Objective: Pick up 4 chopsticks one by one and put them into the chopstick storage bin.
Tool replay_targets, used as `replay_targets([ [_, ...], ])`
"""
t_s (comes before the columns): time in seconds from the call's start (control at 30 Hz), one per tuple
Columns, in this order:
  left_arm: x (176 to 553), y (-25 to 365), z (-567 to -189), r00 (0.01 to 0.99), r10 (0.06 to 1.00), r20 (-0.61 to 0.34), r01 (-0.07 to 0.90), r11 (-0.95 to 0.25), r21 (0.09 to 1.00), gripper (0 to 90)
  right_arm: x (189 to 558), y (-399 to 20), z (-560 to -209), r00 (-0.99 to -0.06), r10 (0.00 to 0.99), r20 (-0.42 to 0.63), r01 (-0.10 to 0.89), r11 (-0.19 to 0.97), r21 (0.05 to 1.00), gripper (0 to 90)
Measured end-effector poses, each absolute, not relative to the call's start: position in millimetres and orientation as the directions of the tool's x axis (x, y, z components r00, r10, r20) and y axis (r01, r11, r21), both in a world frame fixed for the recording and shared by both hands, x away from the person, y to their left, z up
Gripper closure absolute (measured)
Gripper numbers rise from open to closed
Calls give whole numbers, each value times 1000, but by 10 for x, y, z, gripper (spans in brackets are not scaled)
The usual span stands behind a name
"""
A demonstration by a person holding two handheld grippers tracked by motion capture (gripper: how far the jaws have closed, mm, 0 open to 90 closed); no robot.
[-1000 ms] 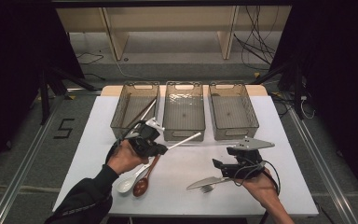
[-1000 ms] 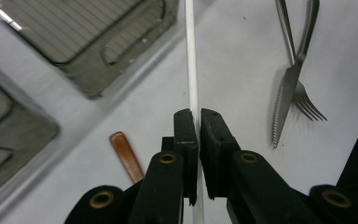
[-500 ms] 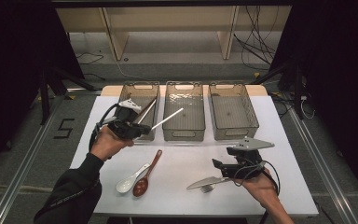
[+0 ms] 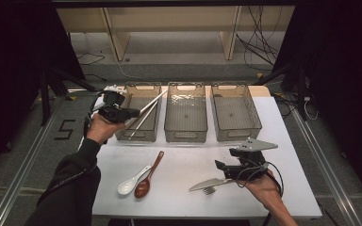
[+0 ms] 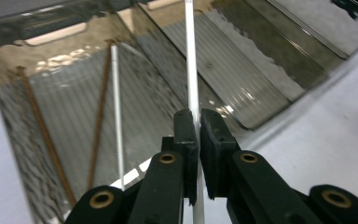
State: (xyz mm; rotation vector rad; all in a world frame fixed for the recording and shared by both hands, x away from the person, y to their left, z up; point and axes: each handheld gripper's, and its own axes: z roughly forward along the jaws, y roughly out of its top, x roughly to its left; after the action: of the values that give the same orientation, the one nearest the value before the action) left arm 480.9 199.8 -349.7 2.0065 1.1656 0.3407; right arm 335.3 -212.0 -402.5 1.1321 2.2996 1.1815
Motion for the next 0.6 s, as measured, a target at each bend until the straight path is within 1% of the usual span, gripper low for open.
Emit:
replay_targets([
  [0.4, 5125, 2174, -3585, 463, 873, -153, 642, -211, 737, 852, 3352, -2121, -4024, -637, 767, 72, 503, 343, 793, 311],
  [0.6, 5252, 2186, -3689, 438, 888, -144, 662, -209, 720, 851, 3357, -2127, -4027, -638, 766, 74, 503, 342, 793, 312],
])
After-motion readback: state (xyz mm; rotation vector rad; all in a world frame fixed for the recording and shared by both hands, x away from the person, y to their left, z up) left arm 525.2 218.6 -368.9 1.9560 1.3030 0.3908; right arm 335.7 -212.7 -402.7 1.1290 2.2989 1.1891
